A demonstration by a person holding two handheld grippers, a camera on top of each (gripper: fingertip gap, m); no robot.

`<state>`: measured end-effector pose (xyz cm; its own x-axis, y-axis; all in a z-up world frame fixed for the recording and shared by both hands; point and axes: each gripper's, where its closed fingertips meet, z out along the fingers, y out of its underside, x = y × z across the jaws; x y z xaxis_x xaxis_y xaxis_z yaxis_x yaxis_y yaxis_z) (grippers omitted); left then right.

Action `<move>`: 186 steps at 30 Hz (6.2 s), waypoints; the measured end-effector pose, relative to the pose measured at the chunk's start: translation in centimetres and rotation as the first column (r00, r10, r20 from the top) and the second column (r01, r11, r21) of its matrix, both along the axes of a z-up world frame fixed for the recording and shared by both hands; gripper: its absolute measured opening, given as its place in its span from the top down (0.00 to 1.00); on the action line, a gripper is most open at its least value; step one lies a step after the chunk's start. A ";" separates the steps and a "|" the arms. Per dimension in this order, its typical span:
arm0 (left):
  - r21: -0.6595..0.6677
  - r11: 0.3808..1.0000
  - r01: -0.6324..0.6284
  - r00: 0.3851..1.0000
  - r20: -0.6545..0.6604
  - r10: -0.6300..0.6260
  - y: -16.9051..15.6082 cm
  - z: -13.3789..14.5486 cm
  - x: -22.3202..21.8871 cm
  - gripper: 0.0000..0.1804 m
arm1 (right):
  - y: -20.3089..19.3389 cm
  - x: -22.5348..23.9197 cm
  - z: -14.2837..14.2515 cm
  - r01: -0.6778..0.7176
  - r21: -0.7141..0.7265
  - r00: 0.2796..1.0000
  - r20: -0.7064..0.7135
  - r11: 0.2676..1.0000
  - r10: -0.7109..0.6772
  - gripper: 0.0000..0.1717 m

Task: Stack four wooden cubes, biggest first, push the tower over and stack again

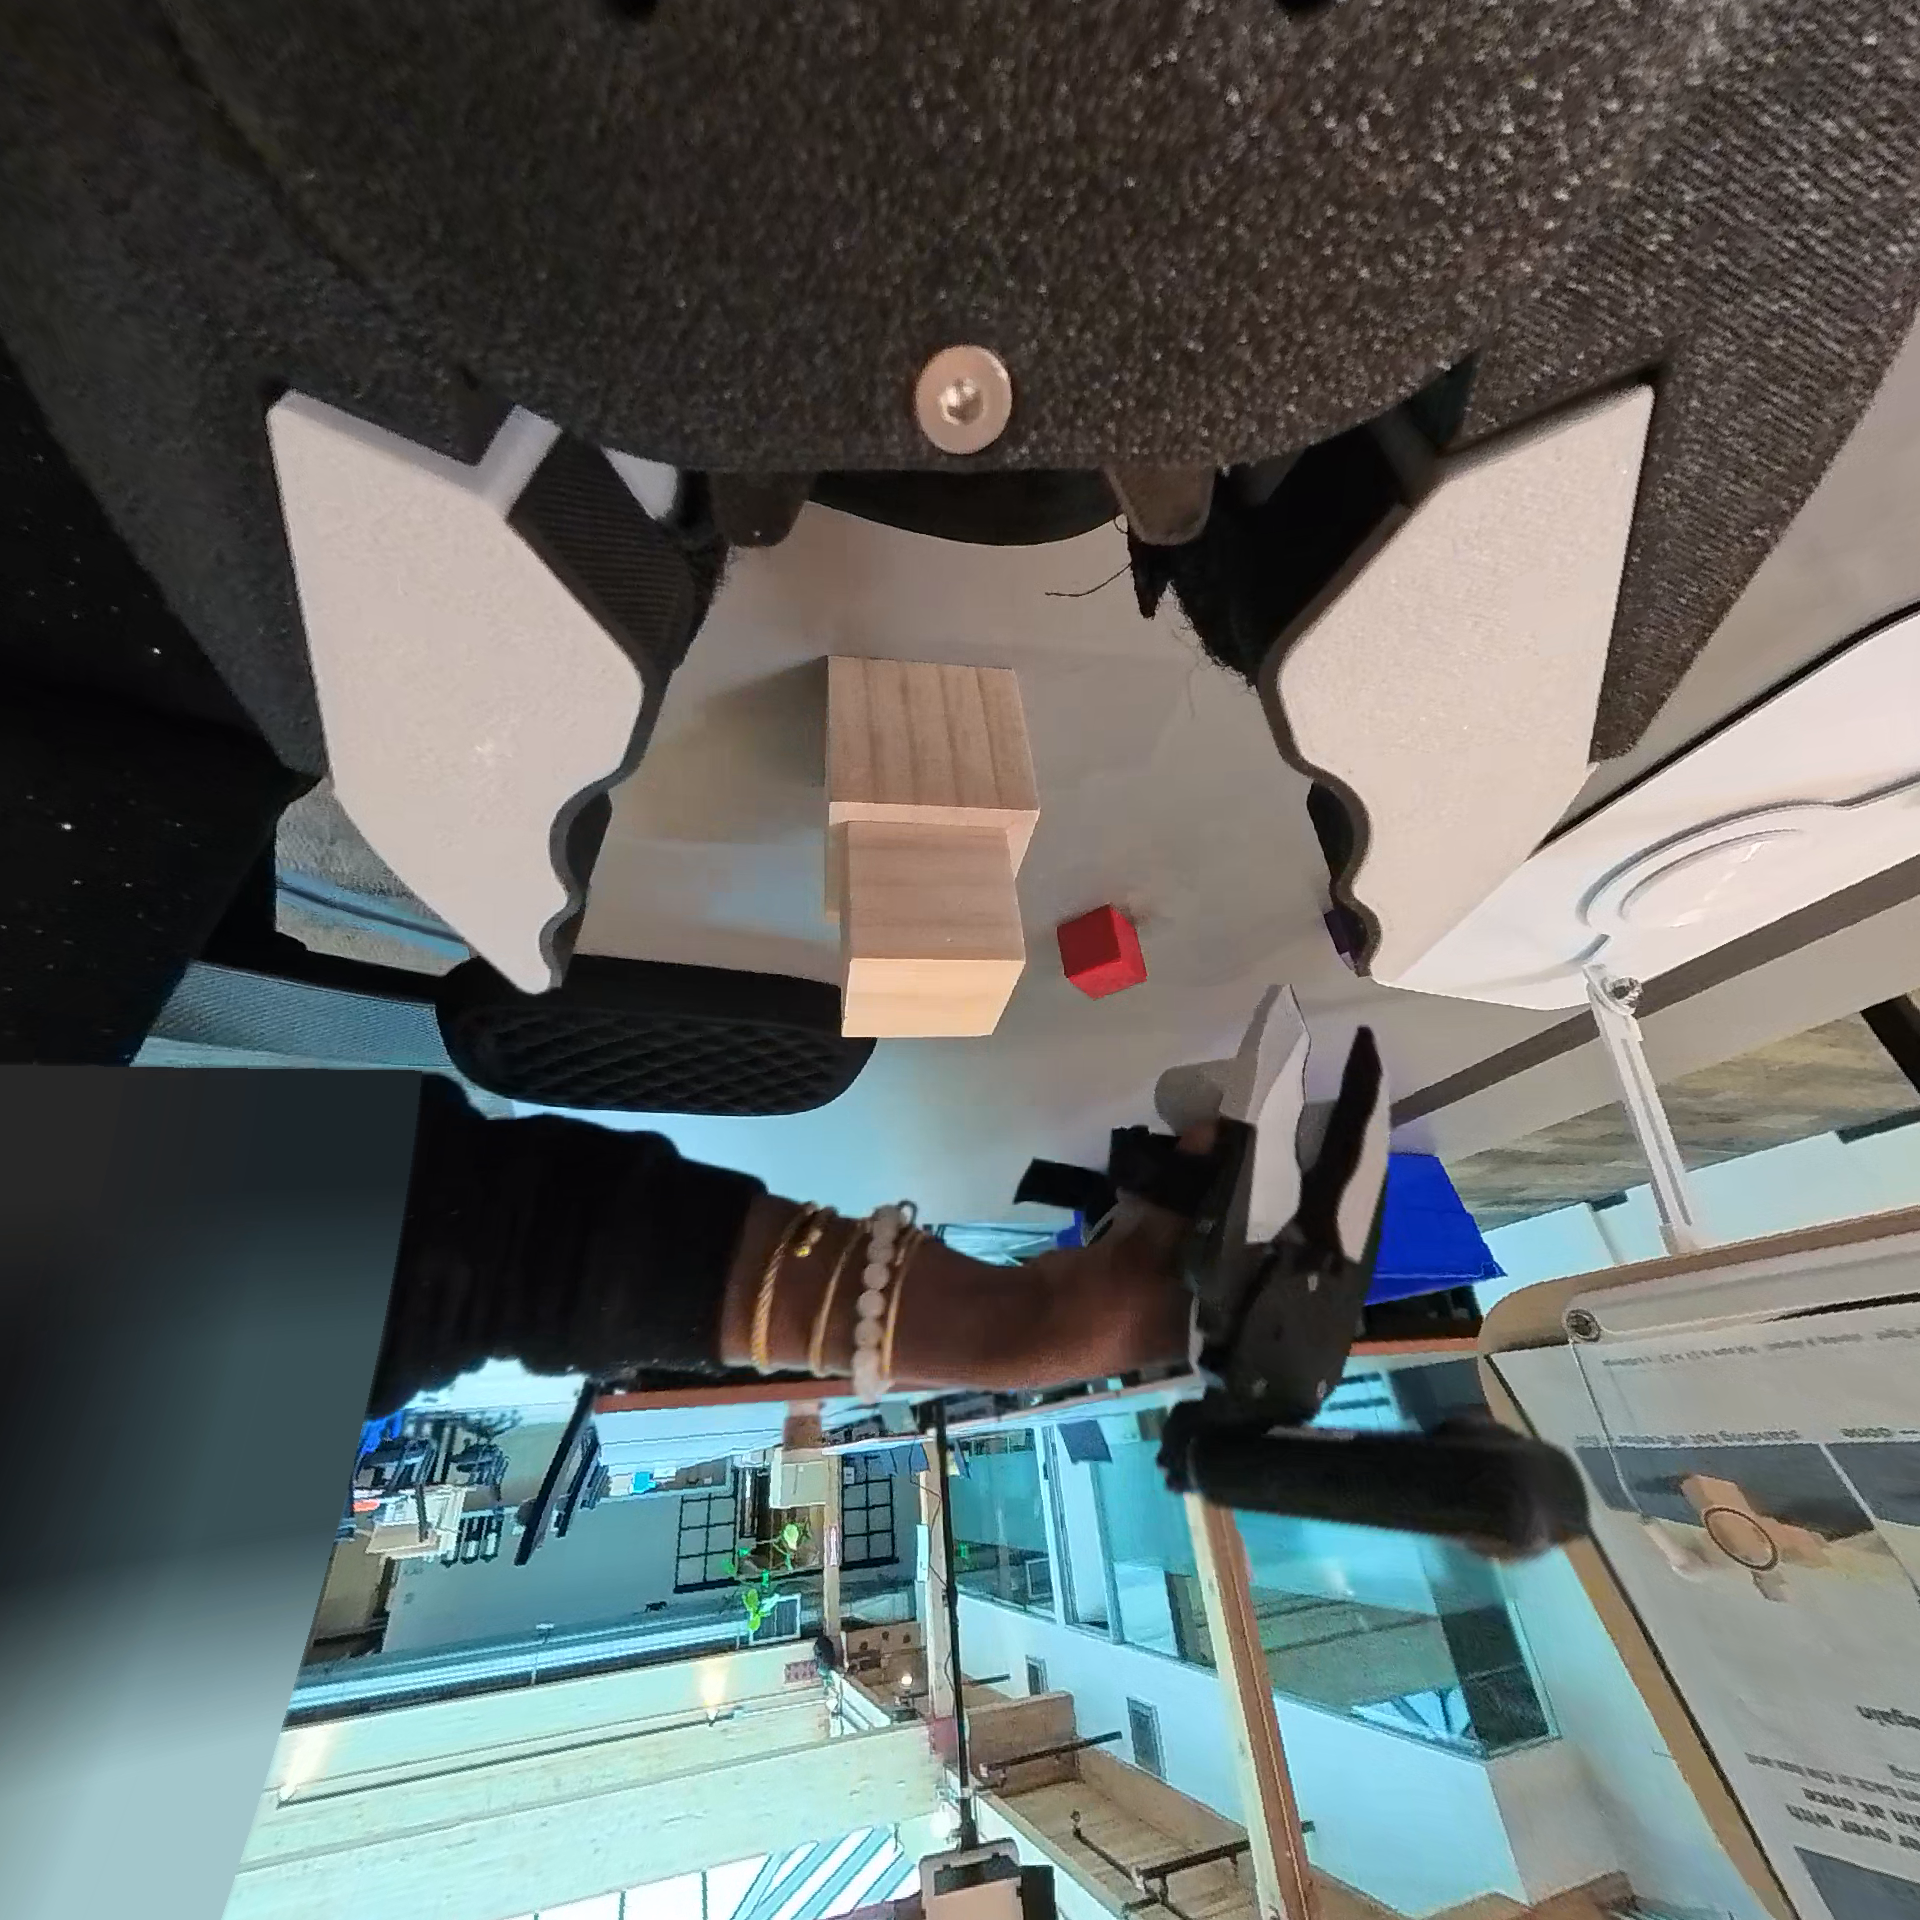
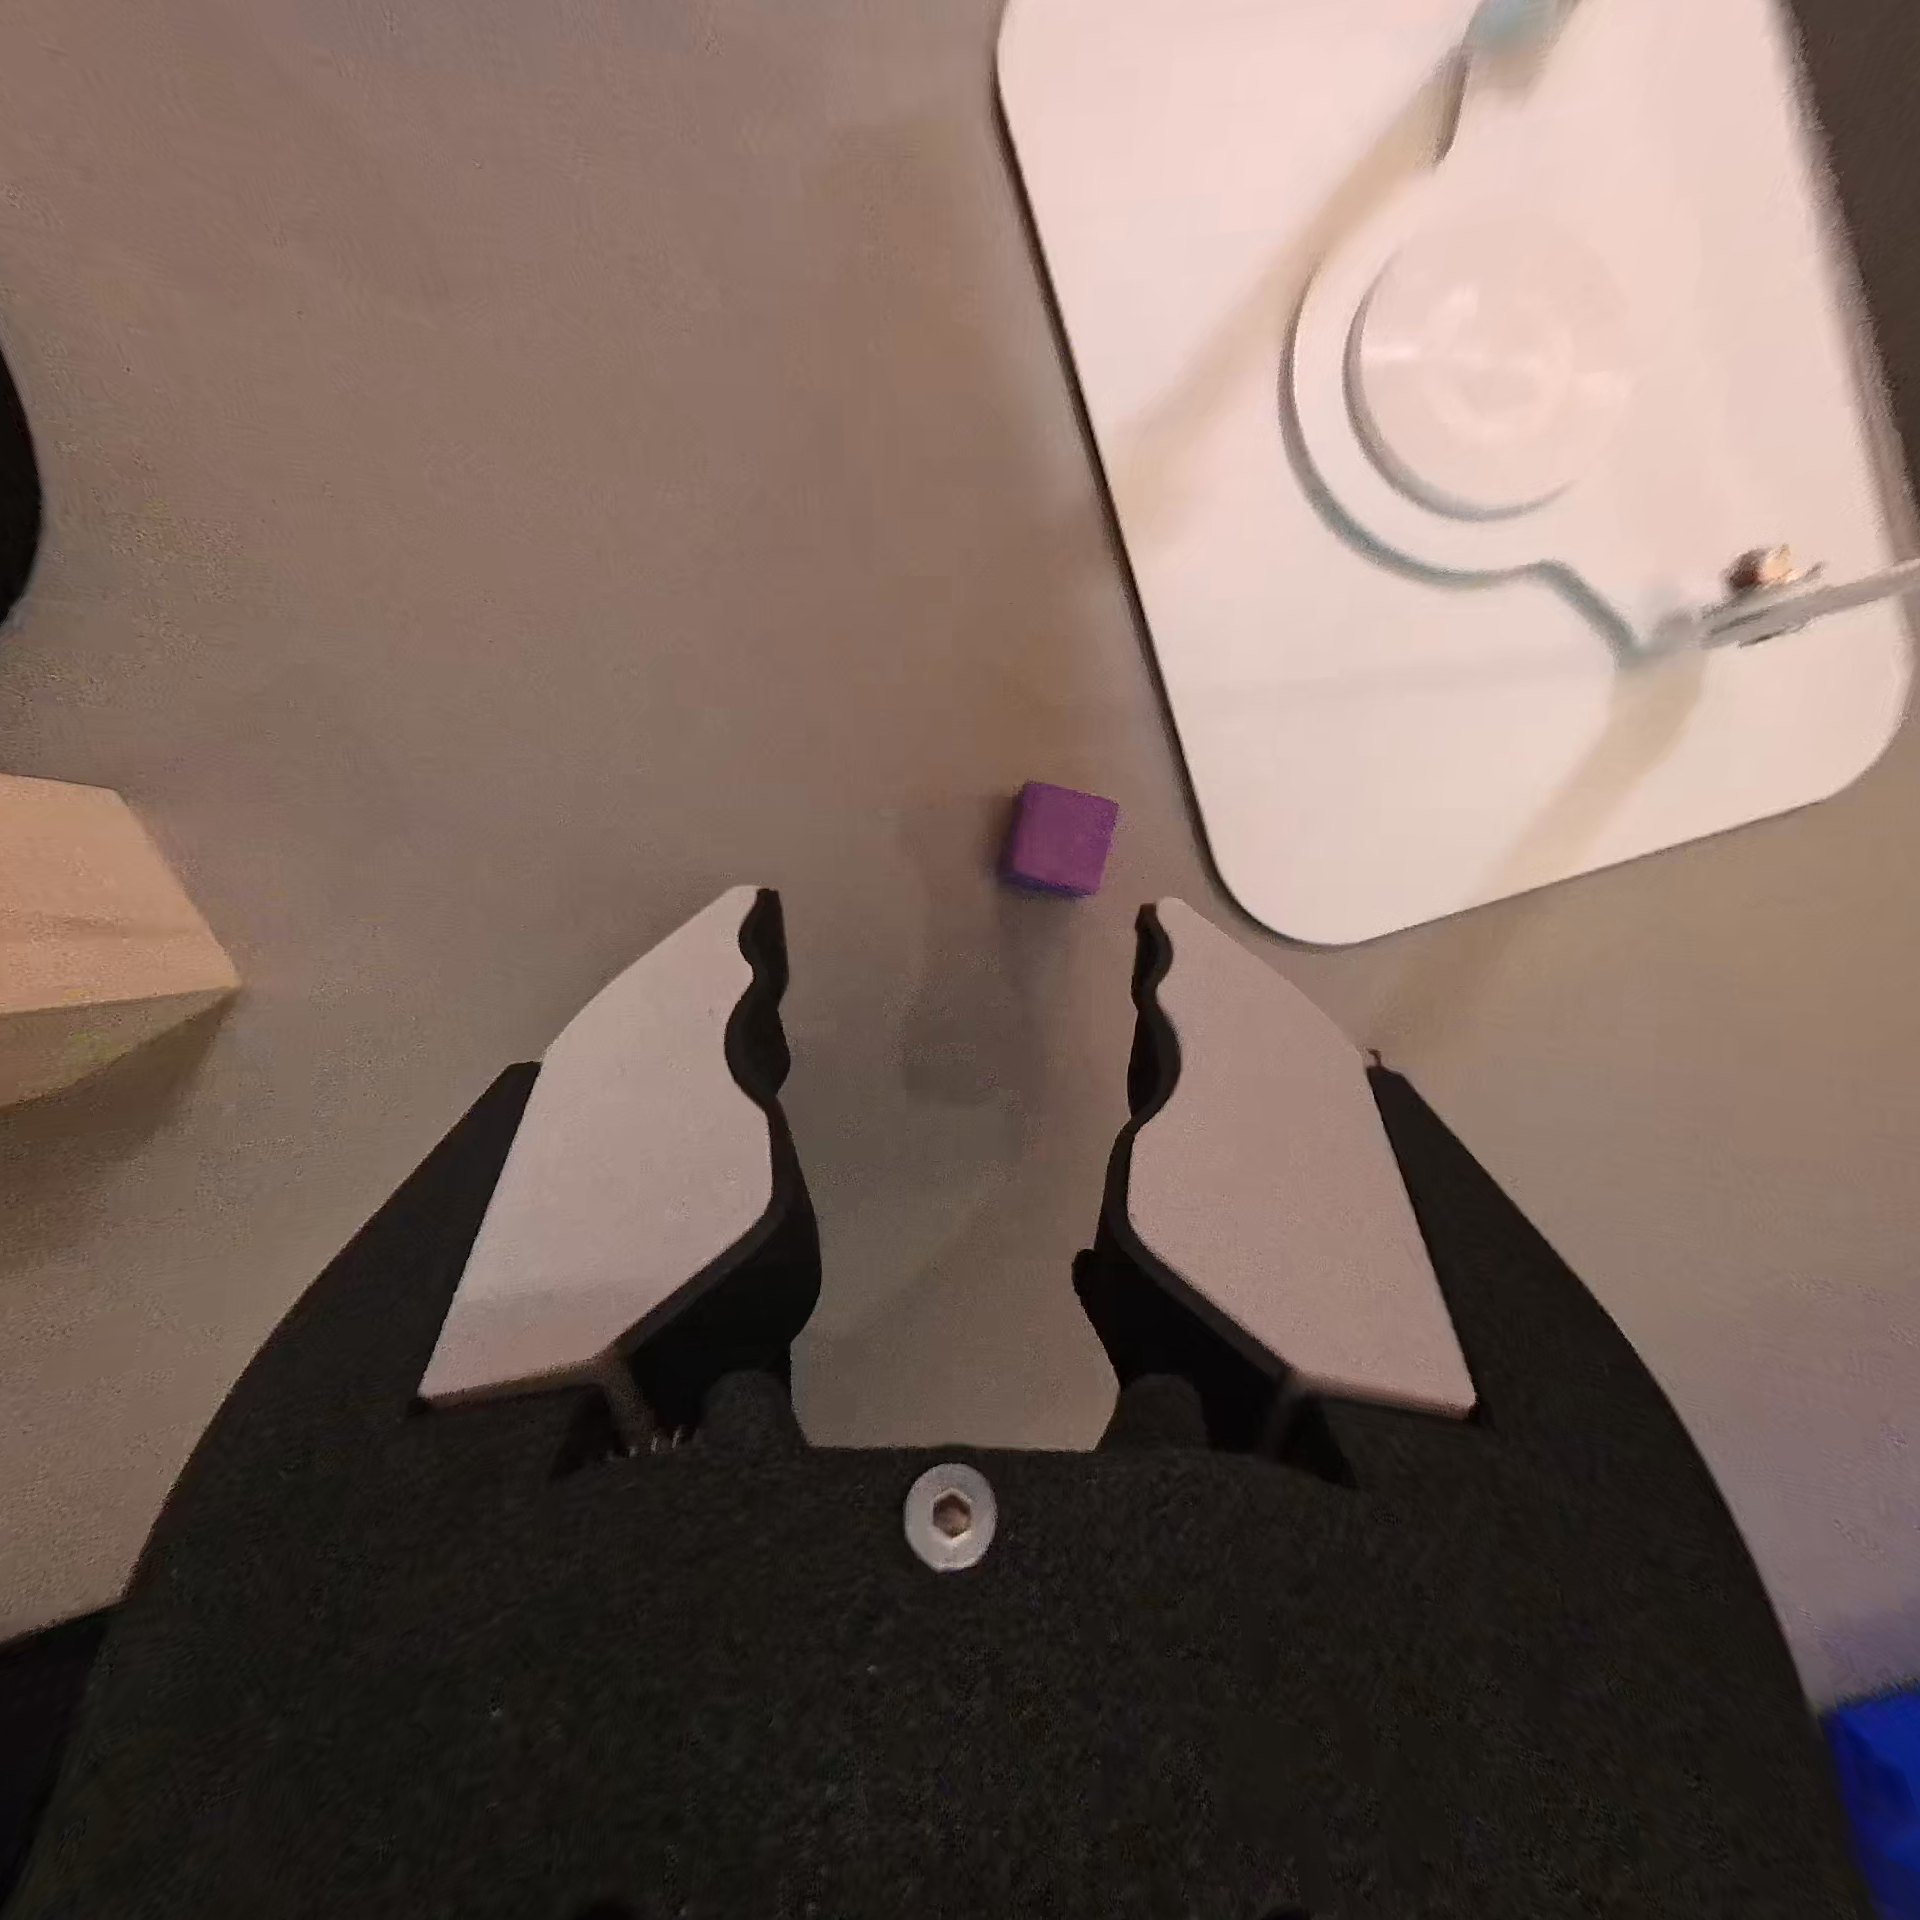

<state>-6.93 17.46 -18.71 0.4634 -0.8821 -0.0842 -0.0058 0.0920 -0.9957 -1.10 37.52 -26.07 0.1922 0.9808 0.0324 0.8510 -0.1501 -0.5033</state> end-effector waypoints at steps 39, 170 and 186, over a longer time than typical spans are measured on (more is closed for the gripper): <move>0.005 1.000 -0.002 1.000 0.003 0.002 0.0 0.0 0.0 0.28 | -19.1 -2.8 6.8 -0.473 -0.012 0.879 0.073 0.881 0.472 0.84; 0.017 1.000 -0.013 1.000 0.002 0.013 0.0 0.1 0.0 0.30 | -19.5 1.9 5.0 0.062 0.052 0.927 -0.372 0.997 -0.038 0.72; 0.015 1.000 -0.019 1.000 0.011 0.019 0.1 0.2 -0.2 0.30 | -22.9 1.2 1.3 -0.131 -0.034 0.957 -0.266 0.991 0.118 1.00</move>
